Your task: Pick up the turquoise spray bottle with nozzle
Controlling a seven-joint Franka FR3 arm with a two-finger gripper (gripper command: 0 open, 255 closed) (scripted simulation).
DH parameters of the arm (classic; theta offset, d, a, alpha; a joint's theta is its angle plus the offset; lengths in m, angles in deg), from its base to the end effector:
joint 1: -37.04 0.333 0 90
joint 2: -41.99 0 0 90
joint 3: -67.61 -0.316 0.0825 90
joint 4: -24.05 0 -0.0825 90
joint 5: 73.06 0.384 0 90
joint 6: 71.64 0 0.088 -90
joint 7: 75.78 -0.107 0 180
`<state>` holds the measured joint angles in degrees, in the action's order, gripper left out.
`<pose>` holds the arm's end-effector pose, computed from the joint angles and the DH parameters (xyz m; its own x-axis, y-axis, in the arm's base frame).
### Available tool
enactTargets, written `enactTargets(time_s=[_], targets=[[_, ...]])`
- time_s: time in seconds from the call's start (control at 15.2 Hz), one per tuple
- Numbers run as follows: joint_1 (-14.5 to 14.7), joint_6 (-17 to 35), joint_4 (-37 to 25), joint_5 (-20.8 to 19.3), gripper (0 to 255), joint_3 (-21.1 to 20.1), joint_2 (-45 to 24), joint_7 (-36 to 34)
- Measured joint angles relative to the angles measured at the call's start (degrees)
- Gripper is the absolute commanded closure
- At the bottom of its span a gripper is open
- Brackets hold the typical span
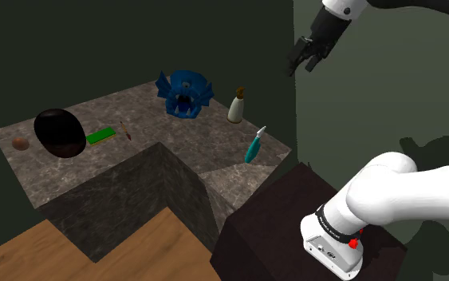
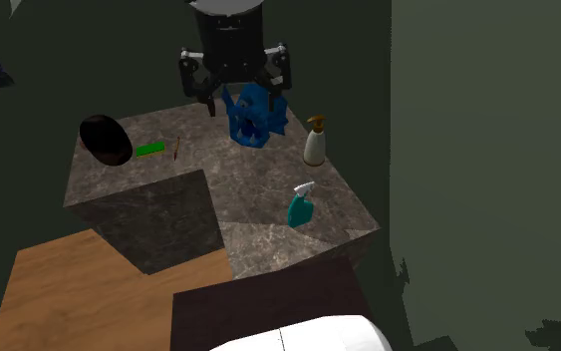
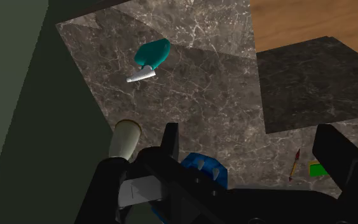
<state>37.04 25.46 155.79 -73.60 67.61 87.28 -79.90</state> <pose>0.3179 -0.0009 0.6312 0.9802 -0.0707 0.1850 -0.0712 -0.9975 -0.0039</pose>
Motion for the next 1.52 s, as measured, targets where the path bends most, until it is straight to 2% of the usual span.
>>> enactTargets(time_s=[0.26, 0.66, 0.92, 1.52], targets=[[-1.2, 3.6, 2.3, -0.1, 0, -0.7, -1.9, -2.9], [-4.7, 14.1, 7.8, -0.8, 0, -2.3, -8.7, -10.9], [-6.9, 20.7, 10.4, -1.3, 0, -3.7, -13.9, -16.9], [-12.5, 34.3, 11.2, -4.6, 0, -5.0, -29.8, -30.4]])
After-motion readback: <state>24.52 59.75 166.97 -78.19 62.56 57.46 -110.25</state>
